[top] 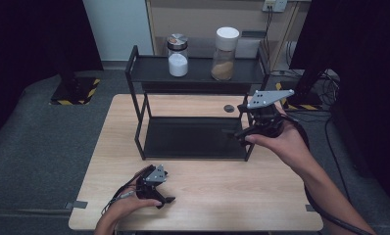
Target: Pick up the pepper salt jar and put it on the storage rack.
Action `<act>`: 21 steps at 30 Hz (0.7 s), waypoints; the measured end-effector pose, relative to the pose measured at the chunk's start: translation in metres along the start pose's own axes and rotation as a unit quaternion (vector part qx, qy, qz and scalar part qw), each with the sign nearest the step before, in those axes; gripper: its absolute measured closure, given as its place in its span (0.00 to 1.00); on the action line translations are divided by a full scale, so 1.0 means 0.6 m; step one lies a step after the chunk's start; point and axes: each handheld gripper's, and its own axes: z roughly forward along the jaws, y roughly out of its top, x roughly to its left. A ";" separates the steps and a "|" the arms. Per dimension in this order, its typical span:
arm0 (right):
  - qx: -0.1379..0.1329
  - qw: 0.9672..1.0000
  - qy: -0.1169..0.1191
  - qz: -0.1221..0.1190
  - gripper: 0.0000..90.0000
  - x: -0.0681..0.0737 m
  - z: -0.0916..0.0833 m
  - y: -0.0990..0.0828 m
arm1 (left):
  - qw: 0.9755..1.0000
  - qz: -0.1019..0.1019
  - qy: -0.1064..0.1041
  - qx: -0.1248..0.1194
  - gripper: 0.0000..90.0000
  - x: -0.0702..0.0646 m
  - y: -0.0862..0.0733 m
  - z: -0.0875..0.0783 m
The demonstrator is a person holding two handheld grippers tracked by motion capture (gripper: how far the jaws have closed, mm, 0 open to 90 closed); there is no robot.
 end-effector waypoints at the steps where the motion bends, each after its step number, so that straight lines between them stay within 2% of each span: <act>1: 0.000 1.000 0.000 0.000 0.08 0.001 0.002 -0.005 | 1.000 0.000 0.000 0.000 0.00 0.000 0.000 0.000; 21: 0.019 1.000 0.005 0.020 0.08 0.016 0.040 -0.086 | 1.000 0.000 0.001 0.000 0.00 -0.001 0.000 0.000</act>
